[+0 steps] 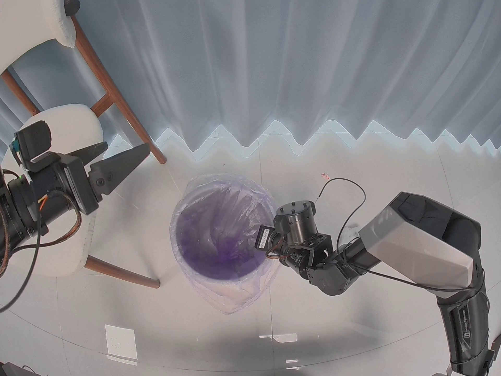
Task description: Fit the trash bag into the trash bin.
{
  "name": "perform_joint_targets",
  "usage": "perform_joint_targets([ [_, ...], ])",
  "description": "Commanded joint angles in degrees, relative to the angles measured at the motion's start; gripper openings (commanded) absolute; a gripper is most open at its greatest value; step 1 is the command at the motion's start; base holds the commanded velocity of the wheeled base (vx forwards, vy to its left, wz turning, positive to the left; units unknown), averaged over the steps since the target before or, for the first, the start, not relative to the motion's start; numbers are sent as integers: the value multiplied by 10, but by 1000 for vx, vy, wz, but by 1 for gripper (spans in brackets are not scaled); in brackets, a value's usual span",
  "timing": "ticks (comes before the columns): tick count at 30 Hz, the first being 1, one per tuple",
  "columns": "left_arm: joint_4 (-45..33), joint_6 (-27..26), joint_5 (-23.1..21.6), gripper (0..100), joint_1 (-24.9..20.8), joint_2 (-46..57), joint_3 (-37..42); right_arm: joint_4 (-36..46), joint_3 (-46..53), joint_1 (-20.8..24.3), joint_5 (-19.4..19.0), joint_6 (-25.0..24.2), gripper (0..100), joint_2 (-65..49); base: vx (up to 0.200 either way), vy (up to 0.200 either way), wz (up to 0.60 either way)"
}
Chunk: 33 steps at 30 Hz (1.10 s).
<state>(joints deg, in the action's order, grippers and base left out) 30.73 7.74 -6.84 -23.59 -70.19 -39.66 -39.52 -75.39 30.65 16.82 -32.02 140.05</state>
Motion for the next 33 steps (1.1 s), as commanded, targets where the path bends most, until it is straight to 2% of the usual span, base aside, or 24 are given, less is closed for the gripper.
perform_joint_targets([
  [1,6,4,-9,100,-1,-13,5,-21,23,-11,-1,-1,0,-27,0,0,0],
  [4,3,15,-31,100,0,-16,12,-39,46,-22,-7,-1,0,-43,0,0,0],
  [5,-1,34,-40,100,0,-27,12,-52,67,-29,-18,4,0,-51,0,0,0],
  [10,-8,78,-42,100,5,-68,11,-101,128,-45,-39,44,0,-57,0,0,0],
  [11,-3,82,-42,100,7,-84,11,-147,163,-55,-65,94,0,-52,0,0,0],
  [13,-4,82,-43,100,7,-83,12,-197,188,-67,-91,142,0,-46,0,0,0],
  [16,-7,81,-43,100,1,-69,12,-247,210,-88,-131,193,0,-33,0,0,0],
  [20,-4,78,-53,100,-1,-57,22,-255,213,-120,-174,248,0,-30,0,0,0],
  [24,-3,76,-63,100,-1,-55,25,-268,213,-130,-195,256,0,-28,0,0,0],
  [26,-3,76,-63,100,-1,-55,25,-296,211,-133,-195,256,0,-18,0,0,0],
  [32,-3,75,-63,100,-5,-56,27,-308,210,-135,-193,249,0,-7,0,0,0],
  [33,-3,75,-63,100,-8,-56,27,-311,210,-135,-193,244,100,-7,0,0,0],
])
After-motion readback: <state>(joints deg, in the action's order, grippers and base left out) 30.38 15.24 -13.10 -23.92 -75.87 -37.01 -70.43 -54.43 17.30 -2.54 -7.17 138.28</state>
